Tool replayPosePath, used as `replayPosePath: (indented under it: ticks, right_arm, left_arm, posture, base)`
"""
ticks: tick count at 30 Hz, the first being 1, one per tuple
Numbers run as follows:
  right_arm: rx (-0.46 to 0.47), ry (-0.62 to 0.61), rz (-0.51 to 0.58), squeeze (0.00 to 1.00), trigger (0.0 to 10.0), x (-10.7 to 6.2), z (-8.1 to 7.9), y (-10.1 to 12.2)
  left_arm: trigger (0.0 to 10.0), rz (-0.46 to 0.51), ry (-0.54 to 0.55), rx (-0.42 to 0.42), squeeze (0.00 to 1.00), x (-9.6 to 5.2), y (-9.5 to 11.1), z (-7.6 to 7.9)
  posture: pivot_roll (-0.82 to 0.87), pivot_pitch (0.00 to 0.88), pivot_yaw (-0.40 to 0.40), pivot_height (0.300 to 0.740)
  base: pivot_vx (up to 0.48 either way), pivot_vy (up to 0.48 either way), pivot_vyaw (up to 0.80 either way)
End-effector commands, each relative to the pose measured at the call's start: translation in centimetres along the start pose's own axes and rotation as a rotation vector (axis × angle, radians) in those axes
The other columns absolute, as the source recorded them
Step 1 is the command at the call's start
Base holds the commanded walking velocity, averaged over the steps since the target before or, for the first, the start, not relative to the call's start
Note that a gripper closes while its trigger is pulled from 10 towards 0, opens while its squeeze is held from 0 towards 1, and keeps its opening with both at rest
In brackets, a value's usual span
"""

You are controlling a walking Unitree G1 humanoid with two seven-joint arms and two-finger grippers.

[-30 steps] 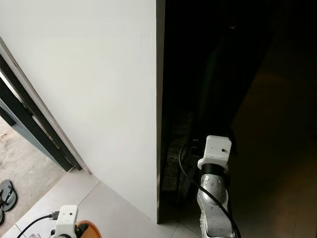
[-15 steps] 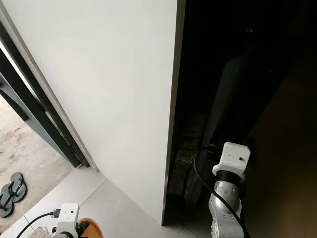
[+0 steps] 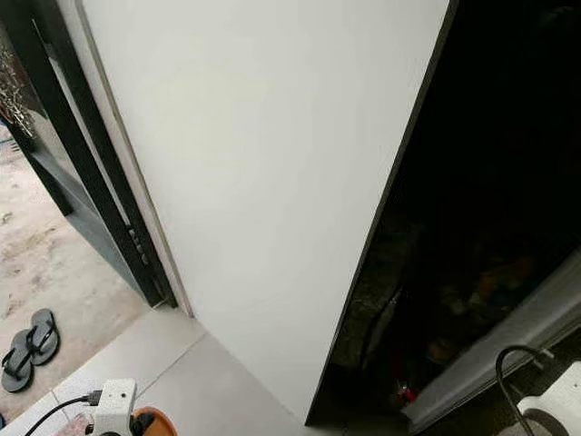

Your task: Restocking fridge

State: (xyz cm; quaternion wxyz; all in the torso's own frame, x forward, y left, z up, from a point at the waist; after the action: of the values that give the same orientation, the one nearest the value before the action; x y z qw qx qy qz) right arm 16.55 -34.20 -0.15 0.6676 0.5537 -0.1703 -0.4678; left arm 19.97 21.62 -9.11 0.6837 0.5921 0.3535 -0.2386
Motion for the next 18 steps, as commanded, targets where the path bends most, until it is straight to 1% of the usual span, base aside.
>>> replayPosePath:
  ticks: [1,2,6,7,8,9,10,11,12,15,16,17,18]
  right_arm:
    - [0.016,0.070,-0.011,0.00,10.0,0.1,-1.3,-0.1]
    - [-0.008,0.197,-0.092,0.00,10.0,-0.3,-3.3,-2.0]
    - [-0.049,0.330,-0.190,0.00,10.0,-1.1,-5.1,-4.3]
    - [-0.066,0.380,-0.223,0.00,10.0,-1.6,-5.7,-5.1]
    - [-0.111,0.490,-0.303,0.00,10.0,-2.9,-7.0,-7.0]
    - [-0.129,0.530,-0.329,0.00,10.0,-3.5,-7.4,-7.7]
    - [-0.147,0.556,-0.345,0.00,10.0,-3.8,-7.6,-8.1]
    - [-0.209,0.622,-0.381,0.00,10.0,-4.9,-8.0,-9.2]
    - [-0.245,0.663,-0.404,0.00,10.0,-5.6,-8.3,-9.9]
    - [-0.376,0.740,-0.462,0.00,10.0,-7.2,-8.0,-11.9]
    - [-0.436,0.768,-0.473,0.00,10.0,-7.9,-7.9,-12.6]
    - [-0.447,0.773,-0.473,0.00,10.0,-7.9,-7.9,-12.6]
    - [-0.422,0.764,-0.492,0.00,10.0,-8.1,-7.8,-12.9]
  left_arm:
    - [10.0,-0.087,-0.006,0.004,0.00,-0.4,-2.3,0.3]
    - [10.0,-0.085,-0.005,0.003,0.00,-0.3,-2.1,0.3]
    - [10.0,-0.084,-0.004,0.003,0.00,-0.3,-2.0,0.2]
    - [10.0,-0.084,-0.004,0.004,0.00,-0.3,-1.9,0.2]
    - [10.0,-0.082,-0.003,0.004,0.00,-0.2,-1.8,0.2]
    - [10.0,-0.082,-0.002,0.003,0.00,-0.2,-1.8,0.2]
    - [10.0,-0.080,-0.002,0.002,0.00,-0.2,-1.8,0.2]
    - [10.0,-0.078,-0.002,-0.001,0.00,-0.2,-1.7,0.1]
    - [10.0,-0.078,-0.002,-0.003,0.00,-0.2,-1.7,0.1]
    - [10.0,-0.078,-0.003,-0.003,0.00,-0.2,-1.7,0.1]
    - [10.0,-0.081,-0.003,0.002,0.00,-0.2,-1.8,0.1]
    - [10.0,-0.082,-0.002,0.005,0.00,-0.2,-1.8,0.0]
    - [10.0,-0.086,0.001,0.012,0.00,-0.3,-1.9,-0.1]
  posture:
    - [-0.09,0.047,-0.013,0.740]
    - [-0.09,0.047,-0.010,0.740]
    - [-0.09,0.044,-0.006,0.740]
    - [-0.09,0.043,-0.004,0.740]
    - [-0.09,0.040,-0.001,0.740]
    - [-0.09,0.040,-0.001,0.740]
    - [-0.09,0.039,-0.001,0.740]
    - [-0.09,0.035,0.000,0.740]
    - [-0.09,0.033,0.002,0.740]
    - [-0.07,0.027,0.003,0.740]
    - [-0.07,0.021,0.004,0.740]
    - [-0.07,0.021,0.004,0.740]
    - [-0.07,0.017,0.006,0.740]
  base:
    - [0.000,0.000,0.00]
    - [0.000,0.000,0.00]
    - [0.000,0.000,0.00]
    - [0.000,0.000,0.00]
    - [0.000,0.000,0.00]
    - [0.000,0.000,0.00]
    - [0.000,0.000,0.00]
    - [0.000,0.000,0.00]
    - [0.000,0.000,0.00]
    - [0.000,0.000,0.00]
    - [0.000,0.000,0.00]
    - [0.000,0.000,0.00]
    - [0.000,0.000,0.00]
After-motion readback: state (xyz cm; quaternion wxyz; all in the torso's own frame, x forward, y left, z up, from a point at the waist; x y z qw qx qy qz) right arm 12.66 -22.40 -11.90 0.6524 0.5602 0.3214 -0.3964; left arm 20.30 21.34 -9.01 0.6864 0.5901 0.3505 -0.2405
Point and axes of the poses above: a point about 5 cm out from each wrist's last joint towards the gripper, its own x axis pointing out of the wrist towards the gripper, its own y axis along the axis of the wrist's last joint, z = x × y, the point moved 2 cm from there along x, pointing out of the wrist towards the gripper, and after that the axes turned 12 degrees about -x, right-handed, at the moved point
